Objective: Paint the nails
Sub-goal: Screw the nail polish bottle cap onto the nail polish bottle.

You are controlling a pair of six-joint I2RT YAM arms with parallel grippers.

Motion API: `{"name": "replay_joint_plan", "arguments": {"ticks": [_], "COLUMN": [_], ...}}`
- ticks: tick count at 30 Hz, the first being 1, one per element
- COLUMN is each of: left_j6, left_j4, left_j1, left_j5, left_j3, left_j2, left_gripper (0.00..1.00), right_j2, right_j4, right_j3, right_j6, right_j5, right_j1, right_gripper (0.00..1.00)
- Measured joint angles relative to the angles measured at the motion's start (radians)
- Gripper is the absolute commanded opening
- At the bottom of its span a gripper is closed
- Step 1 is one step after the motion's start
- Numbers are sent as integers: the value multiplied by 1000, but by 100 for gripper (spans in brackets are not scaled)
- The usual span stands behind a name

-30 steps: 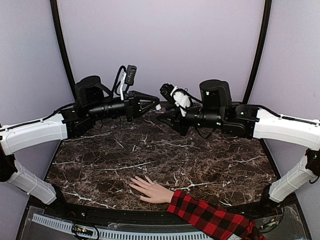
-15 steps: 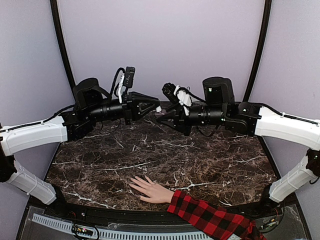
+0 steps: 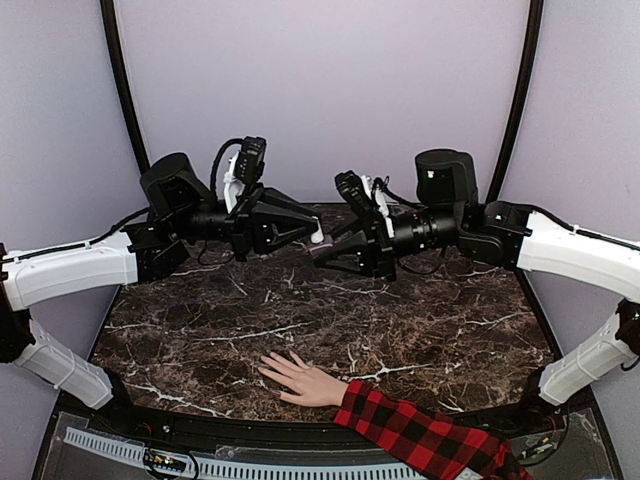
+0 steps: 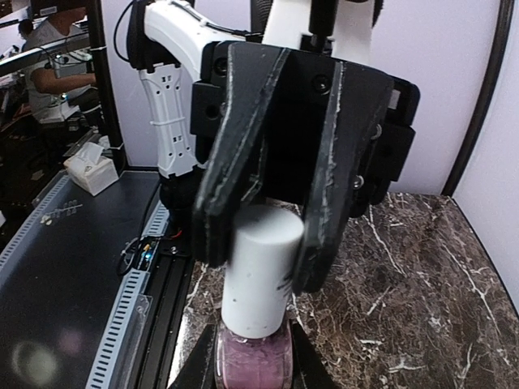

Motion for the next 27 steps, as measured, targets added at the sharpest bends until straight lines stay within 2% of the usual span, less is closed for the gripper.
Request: {"name": "replay_joint_plan", "arguments": {"ticks": [5, 7, 10, 14, 21, 27], "left_j6": [0, 0, 0, 4, 45, 90], "left_j4": [25, 29, 30, -3, -148, -222], "left_j1": [-5, -6, -7, 0, 23, 25], "left_j5": [87, 98, 98, 75, -89, -247], "left_j3": [6, 6, 6, 4, -5, -5], "left_j2": [16, 17, 15, 1, -77, -174], "left_gripper": [0, 5, 21, 34, 51, 56], "right_j2": [0, 0, 0, 0, -2, -2], "right_j4": [-20, -23, -24, -9, 24, 23], "right_j3": [1, 1, 1, 1, 2, 2], "right_j6": [-5, -8, -10, -13, -19, -9], "right_j5": [-79, -93, -96, -81, 4, 113], "right_j1": [0, 0, 0, 0, 0, 0], "right_gripper": [0, 0, 0, 0, 0, 0]}}
